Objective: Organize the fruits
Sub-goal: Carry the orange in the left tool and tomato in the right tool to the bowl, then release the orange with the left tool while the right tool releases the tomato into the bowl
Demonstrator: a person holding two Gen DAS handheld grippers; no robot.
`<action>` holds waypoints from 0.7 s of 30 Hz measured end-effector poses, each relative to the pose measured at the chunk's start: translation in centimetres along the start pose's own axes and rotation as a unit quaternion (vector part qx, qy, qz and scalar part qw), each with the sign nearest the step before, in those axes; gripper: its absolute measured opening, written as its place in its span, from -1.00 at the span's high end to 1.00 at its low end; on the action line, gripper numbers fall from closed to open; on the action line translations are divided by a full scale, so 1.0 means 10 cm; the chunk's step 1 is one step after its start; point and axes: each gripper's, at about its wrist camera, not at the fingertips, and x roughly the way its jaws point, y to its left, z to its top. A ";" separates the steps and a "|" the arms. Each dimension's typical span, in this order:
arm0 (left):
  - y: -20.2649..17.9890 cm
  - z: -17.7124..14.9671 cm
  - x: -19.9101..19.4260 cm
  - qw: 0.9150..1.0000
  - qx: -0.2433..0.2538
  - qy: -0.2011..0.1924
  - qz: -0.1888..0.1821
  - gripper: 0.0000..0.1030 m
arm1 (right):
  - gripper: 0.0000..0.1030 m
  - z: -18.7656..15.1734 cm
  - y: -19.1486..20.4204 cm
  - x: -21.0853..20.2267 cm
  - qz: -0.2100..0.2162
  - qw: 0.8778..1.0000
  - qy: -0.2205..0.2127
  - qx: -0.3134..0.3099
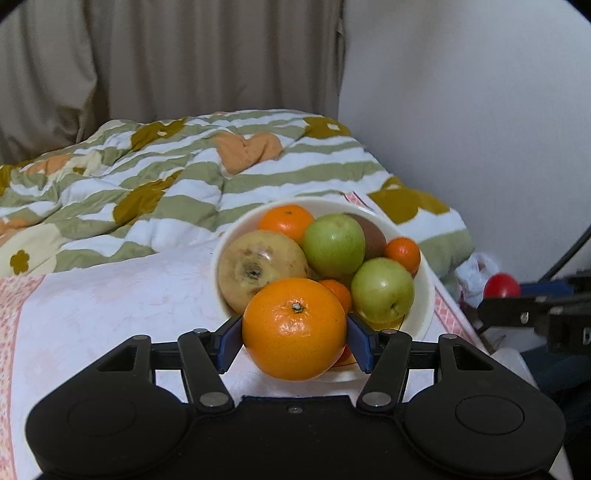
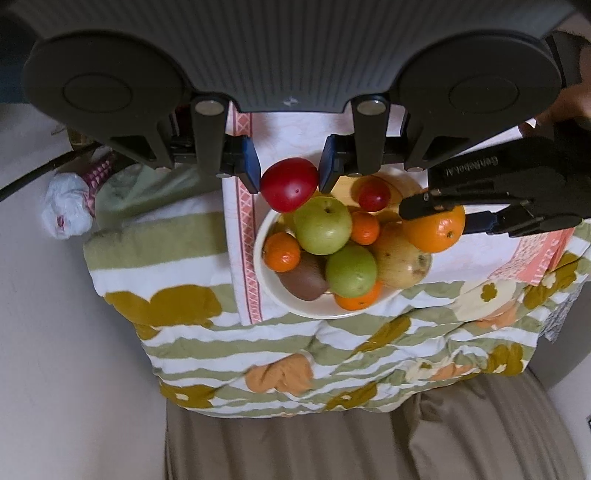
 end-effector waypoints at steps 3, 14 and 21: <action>-0.02 -0.02 0.09 1.000 0.010 0.006 0.000 -0.24 | 0.04 0.01 -0.02 0.03 -0.005 1.000 0.003 0.010; 0.03 -0.01 -0.19 1.000 0.011 -0.020 -0.006 -0.91 | 0.04 0.04 0.01 0.00 -0.013 1.000 0.000 0.013; 0.27 -0.04 -0.52 0.999 -0.032 -0.031 0.011 -0.91 | 0.04 0.09 0.17 0.03 0.011 1.000 -0.006 -0.015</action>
